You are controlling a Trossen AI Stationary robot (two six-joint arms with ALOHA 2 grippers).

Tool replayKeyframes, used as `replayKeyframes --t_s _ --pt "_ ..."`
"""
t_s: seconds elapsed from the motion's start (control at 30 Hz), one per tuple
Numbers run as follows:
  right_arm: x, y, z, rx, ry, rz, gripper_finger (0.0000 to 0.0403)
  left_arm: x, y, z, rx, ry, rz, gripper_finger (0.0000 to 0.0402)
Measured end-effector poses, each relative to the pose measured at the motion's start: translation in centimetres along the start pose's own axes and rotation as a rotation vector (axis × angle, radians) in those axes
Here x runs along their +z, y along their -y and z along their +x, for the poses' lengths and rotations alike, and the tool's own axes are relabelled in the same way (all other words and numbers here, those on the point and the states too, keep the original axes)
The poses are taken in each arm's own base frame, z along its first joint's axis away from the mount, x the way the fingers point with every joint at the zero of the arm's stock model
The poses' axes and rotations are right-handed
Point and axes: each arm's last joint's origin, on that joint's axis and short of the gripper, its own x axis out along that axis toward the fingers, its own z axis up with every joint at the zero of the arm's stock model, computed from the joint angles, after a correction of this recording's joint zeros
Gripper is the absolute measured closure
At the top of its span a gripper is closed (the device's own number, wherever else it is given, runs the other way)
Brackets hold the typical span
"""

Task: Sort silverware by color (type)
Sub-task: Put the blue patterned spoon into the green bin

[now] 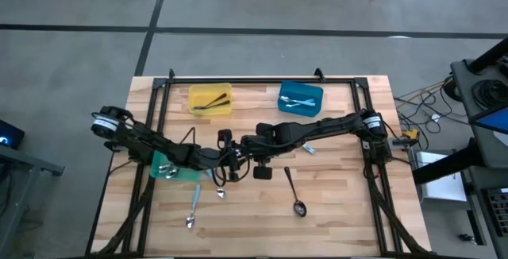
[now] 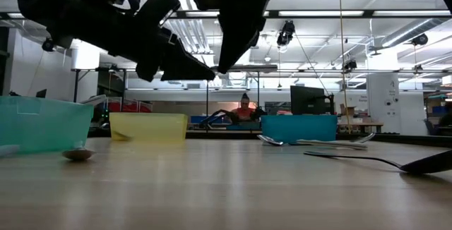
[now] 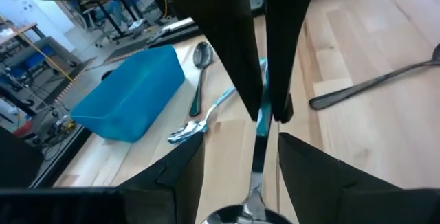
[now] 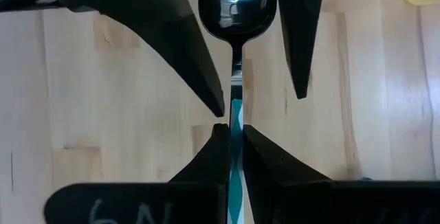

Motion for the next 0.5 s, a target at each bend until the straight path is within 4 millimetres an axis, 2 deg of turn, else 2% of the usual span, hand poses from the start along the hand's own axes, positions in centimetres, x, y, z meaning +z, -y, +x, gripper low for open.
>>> replayKeyframes --t_s 0.27,0.5 --pt "0.03 -0.01 0.02 0.003 0.002 -0.001 0.0390 -0.02 -0.05 -0.05 -0.004 -0.011 0.003 0.0274" --pt "0.08 -0.01 0.00 0.001 0.008 -0.001 0.0390 -0.03 -0.05 -0.10 0.005 -0.017 0.002 0.0274"
